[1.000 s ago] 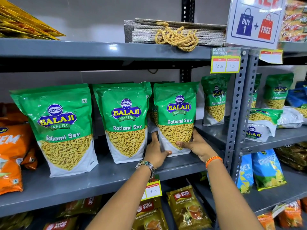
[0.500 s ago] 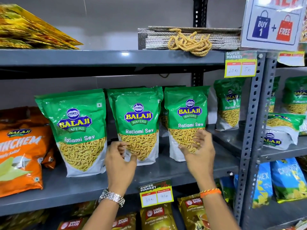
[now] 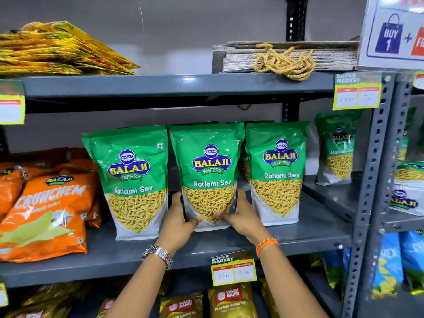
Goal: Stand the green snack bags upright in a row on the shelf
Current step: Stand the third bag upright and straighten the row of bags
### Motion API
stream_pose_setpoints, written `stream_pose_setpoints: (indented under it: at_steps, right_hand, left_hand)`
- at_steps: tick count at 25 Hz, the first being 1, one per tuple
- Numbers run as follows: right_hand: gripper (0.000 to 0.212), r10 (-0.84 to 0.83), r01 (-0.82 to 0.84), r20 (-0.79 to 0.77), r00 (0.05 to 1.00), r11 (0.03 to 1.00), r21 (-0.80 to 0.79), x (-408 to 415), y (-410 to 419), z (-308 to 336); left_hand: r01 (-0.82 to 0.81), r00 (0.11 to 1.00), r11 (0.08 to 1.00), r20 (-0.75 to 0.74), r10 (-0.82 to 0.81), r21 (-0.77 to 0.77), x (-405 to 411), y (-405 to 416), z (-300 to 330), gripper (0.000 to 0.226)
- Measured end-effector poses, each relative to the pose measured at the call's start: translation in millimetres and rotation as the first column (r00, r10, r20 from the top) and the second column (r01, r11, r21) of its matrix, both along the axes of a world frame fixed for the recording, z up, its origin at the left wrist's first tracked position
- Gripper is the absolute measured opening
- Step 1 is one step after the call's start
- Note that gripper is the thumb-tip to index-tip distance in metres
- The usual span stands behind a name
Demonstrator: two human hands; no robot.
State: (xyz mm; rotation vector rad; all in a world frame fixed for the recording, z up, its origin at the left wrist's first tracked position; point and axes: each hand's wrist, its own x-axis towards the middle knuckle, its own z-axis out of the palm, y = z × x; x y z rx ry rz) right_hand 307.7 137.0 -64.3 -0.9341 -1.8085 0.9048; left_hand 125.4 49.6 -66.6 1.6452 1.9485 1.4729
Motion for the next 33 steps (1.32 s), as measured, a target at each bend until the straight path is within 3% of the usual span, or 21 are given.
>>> stream_pose_setpoints:
  at_steps: [5, 20, 24, 26, 28, 29, 31, 33]
  right_hand:
    - [0.077, 0.075, -0.077, -0.04, 0.996, 0.996, -0.046, 3, 0, 0]
    - [0.083, -0.011, 0.012, 0.002, 1.0, 0.999, -0.041, 3, -2, -1]
    - [0.088, -0.041, 0.041, 0.002, 0.999, 0.999, -0.03, 7, -16, 7]
    - [0.088, -0.208, 0.215, -0.067, 0.976, 0.971, 0.106, 6, -36, 10]
    - [0.071, -0.34, 0.396, -0.237, 0.91, 0.883, 0.252, -5, -65, 10]
    - [0.062, -0.319, 0.401, -0.289, 0.903, 0.868, 0.294, -17, -82, 11]
    - [0.05, -0.149, 0.234, -0.275, 0.95, 0.922, 0.309, -49, -110, 12]
    - [0.059, 0.013, 0.012, -0.087, 0.996, 0.96, 0.281, -81, -122, 8]
  left_hand:
    - [0.055, 0.998, 0.997, 0.01, -0.055, 0.057, -3, -3, -7, 0.091]
    - [0.071, 0.997, 0.997, 0.016, -0.072, 0.042, -3, -7, -4, 0.089]
    - [0.1, 0.984, 0.992, 0.14, -0.11, 0.078, -3, -19, 2, 0.086]
    - [-0.045, 0.984, 0.969, 0.176, 0.001, 0.243, -13, -36, 5, 0.067]
    - [-0.263, 0.961, 0.866, 0.2, 0.193, 0.426, -33, -56, 6, 0.046]
    - [-0.355, 0.935, 0.808, 0.205, 0.291, 0.471, -44, -65, 6, 0.043]
    - [-0.459, 0.888, 0.765, 0.208, 0.41, 0.451, -64, -79, 3, 0.047]
    - [-0.459, 0.889, 0.818, 0.196, 0.415, 0.348, -80, -83, 0, 0.057]
